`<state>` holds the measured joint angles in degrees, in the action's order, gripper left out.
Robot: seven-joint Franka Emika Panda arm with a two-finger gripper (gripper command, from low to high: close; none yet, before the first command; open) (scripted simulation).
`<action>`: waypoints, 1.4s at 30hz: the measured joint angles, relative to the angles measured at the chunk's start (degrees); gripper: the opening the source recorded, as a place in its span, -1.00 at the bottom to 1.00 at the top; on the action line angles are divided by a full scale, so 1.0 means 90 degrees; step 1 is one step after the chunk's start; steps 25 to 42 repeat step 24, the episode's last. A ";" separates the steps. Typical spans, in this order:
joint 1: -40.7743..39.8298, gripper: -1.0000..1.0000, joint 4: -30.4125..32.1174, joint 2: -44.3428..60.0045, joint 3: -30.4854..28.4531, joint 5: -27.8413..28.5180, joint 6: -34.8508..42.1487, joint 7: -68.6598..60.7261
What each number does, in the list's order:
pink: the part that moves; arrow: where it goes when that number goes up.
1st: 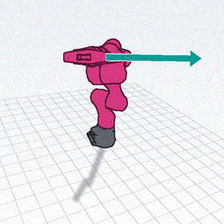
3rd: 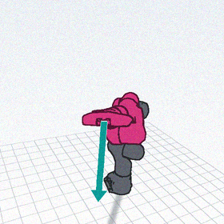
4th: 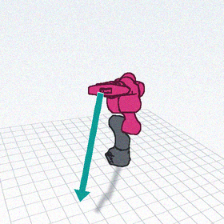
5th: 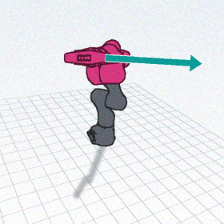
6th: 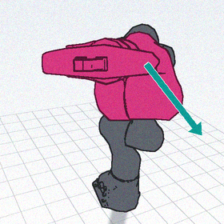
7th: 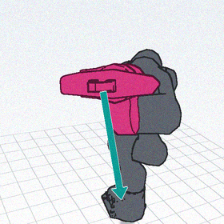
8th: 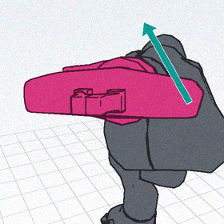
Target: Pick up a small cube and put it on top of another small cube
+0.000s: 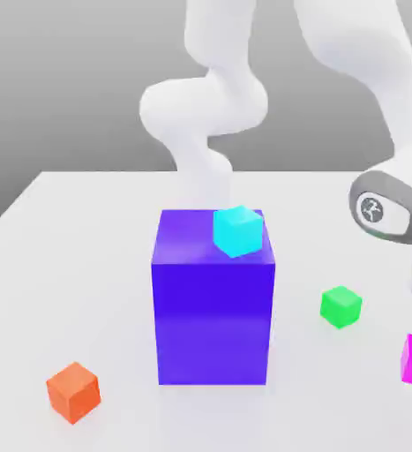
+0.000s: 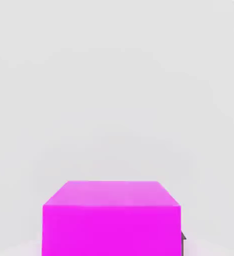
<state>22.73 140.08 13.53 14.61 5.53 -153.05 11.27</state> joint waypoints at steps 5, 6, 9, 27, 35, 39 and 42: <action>0.0173 -1.00 0.1150 -0.1175 0.0470 -0.0727 -0.0021 -0.1041; 0.0253 -1.00 0.1380 -0.1413 0.0514 -0.0894 -0.0023 -0.1268; 0.0589 -1.00 0.2068 -0.2123 0.0501 -0.1344 -0.0024 -0.1906; 0.0802 1.00 0.3117 -0.1415 0.0391 -0.0395 -0.1749 -0.1776; 0.0802 1.00 0.3117 -0.1415 0.0391 -0.0395 -0.1749 -0.1776; 0.0802 1.00 0.3117 -0.1415 0.0391 -0.0395 -0.1749 -0.1776; 0.0802 1.00 0.3117 -0.1415 0.0391 -0.0395 -0.1749 -0.1776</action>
